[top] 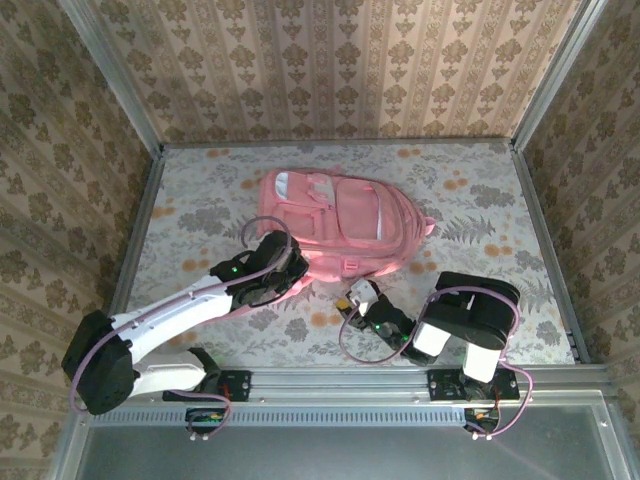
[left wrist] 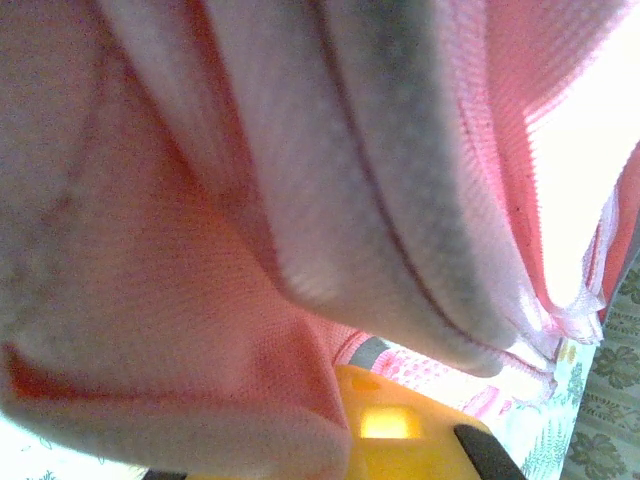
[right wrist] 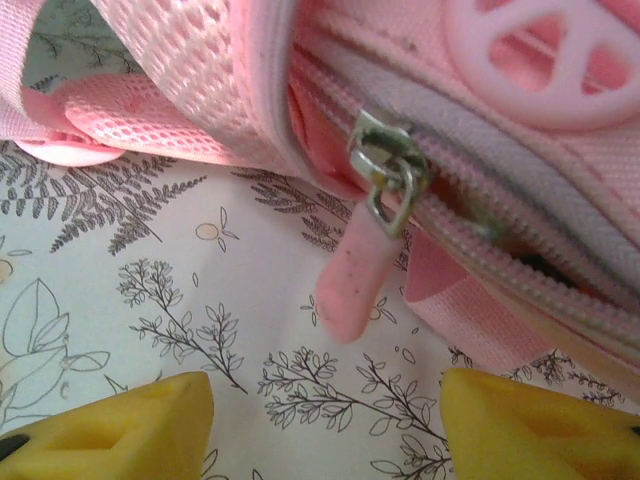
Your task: Pack books, pencil case, and school supplies into a backpack
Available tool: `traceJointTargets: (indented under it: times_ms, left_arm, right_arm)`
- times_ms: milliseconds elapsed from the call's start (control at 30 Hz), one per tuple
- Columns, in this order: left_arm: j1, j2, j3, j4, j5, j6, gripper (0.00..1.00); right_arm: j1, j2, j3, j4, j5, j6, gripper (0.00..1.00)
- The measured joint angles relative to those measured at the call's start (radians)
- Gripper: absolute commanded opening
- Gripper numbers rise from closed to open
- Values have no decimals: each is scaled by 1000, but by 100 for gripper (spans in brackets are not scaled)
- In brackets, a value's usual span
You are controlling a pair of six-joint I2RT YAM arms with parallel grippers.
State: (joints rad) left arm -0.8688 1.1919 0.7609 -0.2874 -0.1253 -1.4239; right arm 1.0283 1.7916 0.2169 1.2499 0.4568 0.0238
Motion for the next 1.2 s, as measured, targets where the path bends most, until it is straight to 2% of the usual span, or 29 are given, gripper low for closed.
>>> traceJointTargets:
  times_ms: [233,467,667,800,1033,1133,1200]
  left_arm:
    - [-1,0,-9,13,-4,-21,0]
    - [-1,0,-16,35,-6,-25,0]
    - [-3,0,-35,65,-3,-32,0]
    - [-3,-2,-44,73,-3,-36,0]
    - [-3,-2,-48,76,-6,-40,0]
    - [-3,-3,-48,78,-6,-41,0]
    - [-3,-3,-48,80,-6,-43,0]
  right_arm:
    - [-3,-42,18,-4,0,-21,54]
    - [-36,-89,46,-74,0,-2,37]
    - [-61,-90,49,-74,-13,32,39]
    - [-72,-95,51,-84,-22,33,28]
    - [-89,-106,77,-137,-23,43,27]
    - [-97,-106,87,-145,-24,56,33]
    - [-98,-106,96,-156,-26,61,33]
